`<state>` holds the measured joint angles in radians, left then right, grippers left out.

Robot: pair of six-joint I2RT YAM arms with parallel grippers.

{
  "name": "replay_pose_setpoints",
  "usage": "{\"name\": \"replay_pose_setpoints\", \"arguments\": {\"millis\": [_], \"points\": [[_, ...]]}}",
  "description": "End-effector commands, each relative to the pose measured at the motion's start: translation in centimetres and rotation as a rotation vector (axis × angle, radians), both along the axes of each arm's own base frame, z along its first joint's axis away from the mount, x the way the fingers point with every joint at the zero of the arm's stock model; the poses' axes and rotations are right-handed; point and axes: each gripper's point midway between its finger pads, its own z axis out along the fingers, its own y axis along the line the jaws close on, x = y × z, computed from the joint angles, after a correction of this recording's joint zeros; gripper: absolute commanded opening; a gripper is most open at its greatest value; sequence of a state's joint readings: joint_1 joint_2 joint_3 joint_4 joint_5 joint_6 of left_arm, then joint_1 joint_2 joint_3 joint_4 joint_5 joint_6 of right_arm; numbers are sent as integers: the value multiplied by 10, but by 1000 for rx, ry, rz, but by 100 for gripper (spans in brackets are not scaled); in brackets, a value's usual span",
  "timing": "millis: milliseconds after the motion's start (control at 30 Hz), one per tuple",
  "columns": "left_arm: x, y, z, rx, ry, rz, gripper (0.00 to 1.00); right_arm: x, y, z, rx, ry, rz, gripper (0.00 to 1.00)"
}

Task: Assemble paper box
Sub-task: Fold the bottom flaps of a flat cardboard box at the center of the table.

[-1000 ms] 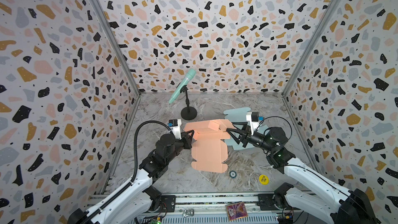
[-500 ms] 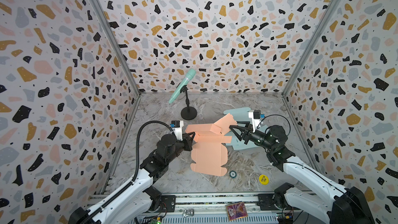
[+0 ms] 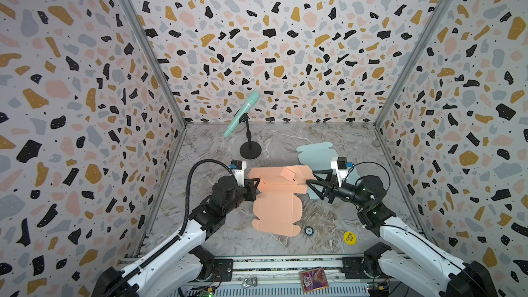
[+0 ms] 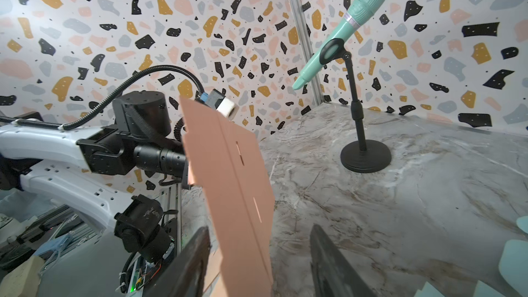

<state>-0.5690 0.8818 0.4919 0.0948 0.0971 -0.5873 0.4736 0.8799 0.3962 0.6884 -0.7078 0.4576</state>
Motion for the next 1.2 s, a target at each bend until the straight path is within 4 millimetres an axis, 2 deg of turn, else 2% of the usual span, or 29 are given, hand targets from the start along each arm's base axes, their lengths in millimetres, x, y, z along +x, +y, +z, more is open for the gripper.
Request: {"name": "replay_pose_setpoints", "arguments": {"millis": [0, 300, 500, 767, 933, 1167], "points": [[3, -3, 29, -55, -51, -16, 1, -11, -7, 20, 85, -65, 22, 58], [4, -1, 43, -87, -55, -18, 1, -18, -16, 12, 122, -71, 11, 58], [3, -5, 55, -126, -68, -31, 1, -19, -13, 3, 88, -75, 19, 58], [4, -5, 52, -127, -60, -28, 1, -23, 13, 1, 54, -90, 80, 58], [3, -3, 48, -122, -53, -23, 1, -24, 18, 11, 102, -97, 98, 58], [2, -2, 41, -111, -45, -19, 1, -22, 16, 14, 138, -88, 76, 57]]}}
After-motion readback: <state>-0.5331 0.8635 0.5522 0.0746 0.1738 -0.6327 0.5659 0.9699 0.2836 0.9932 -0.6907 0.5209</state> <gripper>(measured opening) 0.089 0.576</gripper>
